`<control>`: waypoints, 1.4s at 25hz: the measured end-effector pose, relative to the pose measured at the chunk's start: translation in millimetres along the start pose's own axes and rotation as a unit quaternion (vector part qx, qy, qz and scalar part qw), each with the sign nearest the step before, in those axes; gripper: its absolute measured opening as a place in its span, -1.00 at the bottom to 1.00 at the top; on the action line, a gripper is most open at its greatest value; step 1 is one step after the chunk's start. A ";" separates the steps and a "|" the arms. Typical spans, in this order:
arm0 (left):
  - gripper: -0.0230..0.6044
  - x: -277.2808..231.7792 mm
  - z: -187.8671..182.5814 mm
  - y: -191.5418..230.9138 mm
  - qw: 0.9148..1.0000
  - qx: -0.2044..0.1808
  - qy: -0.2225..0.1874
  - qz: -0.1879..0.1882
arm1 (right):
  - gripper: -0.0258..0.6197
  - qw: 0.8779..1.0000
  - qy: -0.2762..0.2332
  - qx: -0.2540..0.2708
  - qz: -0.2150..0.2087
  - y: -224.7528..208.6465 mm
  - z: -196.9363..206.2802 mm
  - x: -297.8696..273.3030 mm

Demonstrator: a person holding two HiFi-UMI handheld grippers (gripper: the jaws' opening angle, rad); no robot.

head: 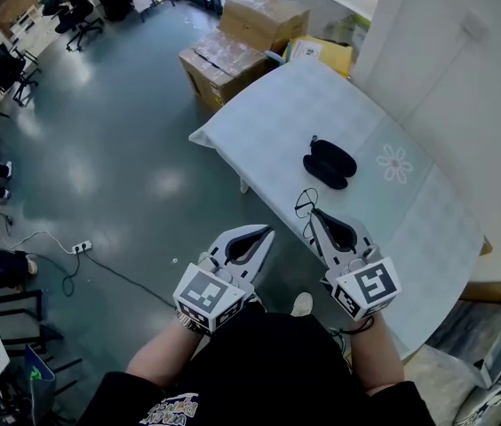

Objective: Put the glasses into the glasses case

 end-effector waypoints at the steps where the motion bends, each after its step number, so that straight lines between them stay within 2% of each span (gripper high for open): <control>1: -0.84 0.8 0.3 3.7 1.000 0.000 0.000 0.003 | -0.84 1.000 0.001 0.000 0.003 1.7 0.0 -3.0; 14: -0.84 20.8 0.4 48.7 0.999 -0.014 0.006 0.048 | -0.84 0.999 0.007 -0.004 0.045 28.8 -1.6 -37.0; 21: -0.84 15.6 -1.1 51.2 0.998 -0.017 0.007 0.065 | -0.84 0.998 0.015 -0.004 0.057 25.6 -0.7 -39.0; 35: -0.84 -36.6 -5.1 39.3 0.999 -0.007 0.012 0.042 | -0.84 0.998 0.043 -0.001 0.037 -49.7 8.8 -44.0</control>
Point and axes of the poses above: the fingertips, and each gripper's own axes: x backward along the fingers, y to its left, z out of its underside, the point moved 8 cm from there along x, backward along the fingers, and after that the axes turned 2 degrees about y, right-handed, at the moved point
